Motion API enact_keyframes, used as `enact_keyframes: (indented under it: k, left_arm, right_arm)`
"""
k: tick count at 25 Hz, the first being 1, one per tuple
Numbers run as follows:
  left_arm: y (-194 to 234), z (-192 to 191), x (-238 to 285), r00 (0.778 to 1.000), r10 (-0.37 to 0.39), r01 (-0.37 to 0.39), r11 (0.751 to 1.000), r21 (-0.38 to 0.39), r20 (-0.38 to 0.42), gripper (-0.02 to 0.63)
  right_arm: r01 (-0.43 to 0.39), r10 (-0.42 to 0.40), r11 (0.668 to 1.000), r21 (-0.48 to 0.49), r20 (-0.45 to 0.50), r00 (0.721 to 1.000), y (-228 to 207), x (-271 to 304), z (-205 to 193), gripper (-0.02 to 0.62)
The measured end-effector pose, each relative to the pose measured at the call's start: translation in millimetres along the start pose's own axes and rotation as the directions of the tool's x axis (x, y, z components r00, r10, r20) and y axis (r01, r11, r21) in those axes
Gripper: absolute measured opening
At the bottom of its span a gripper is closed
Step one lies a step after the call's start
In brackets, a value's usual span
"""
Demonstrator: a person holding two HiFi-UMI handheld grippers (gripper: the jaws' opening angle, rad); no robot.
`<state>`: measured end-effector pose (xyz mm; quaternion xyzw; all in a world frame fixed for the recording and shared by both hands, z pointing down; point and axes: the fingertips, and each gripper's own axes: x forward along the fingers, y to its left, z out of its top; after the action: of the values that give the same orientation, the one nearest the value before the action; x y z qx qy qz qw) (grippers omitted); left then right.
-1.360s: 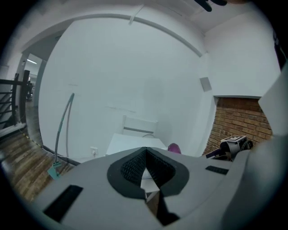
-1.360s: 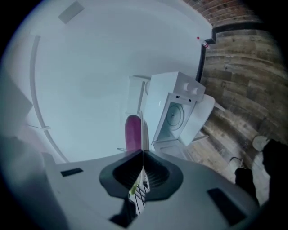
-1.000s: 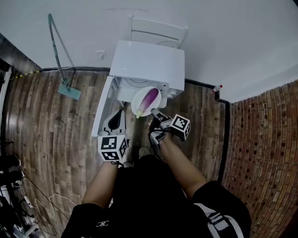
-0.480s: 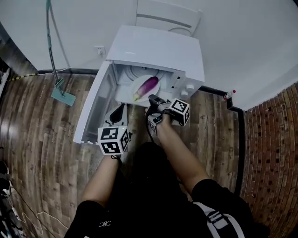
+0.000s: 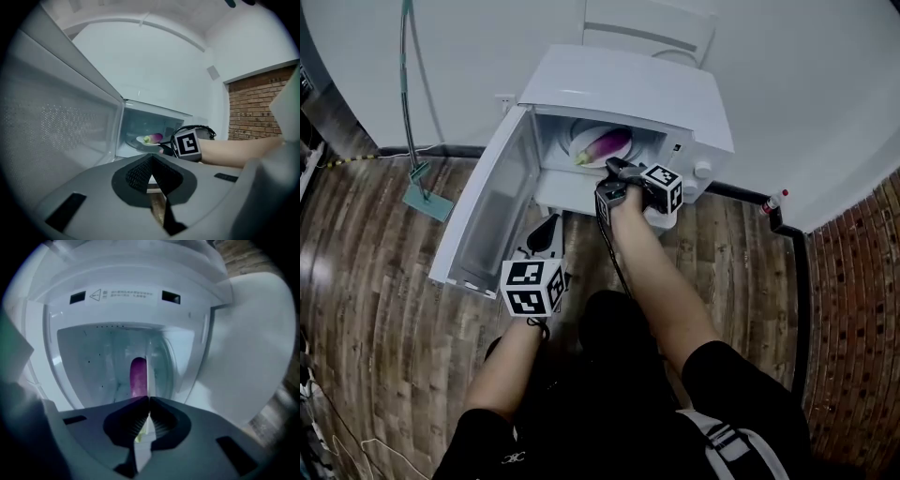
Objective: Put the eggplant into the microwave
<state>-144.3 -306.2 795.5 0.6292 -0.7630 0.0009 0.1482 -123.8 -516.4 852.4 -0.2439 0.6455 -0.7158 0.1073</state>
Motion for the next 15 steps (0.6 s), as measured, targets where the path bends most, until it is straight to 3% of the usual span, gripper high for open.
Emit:
enact_keyframes:
  k: [15]
  left_arm:
    - [6.4, -15.8, -27.8, 1.000, 0.011, -0.010, 0.999, 0.043, -0.015, -0.002]
  right_arm:
    - [0.061, -0.054, 0.992, -0.107, 0.066, 0.996, 9.0, 72.4, 24.8, 0.023]
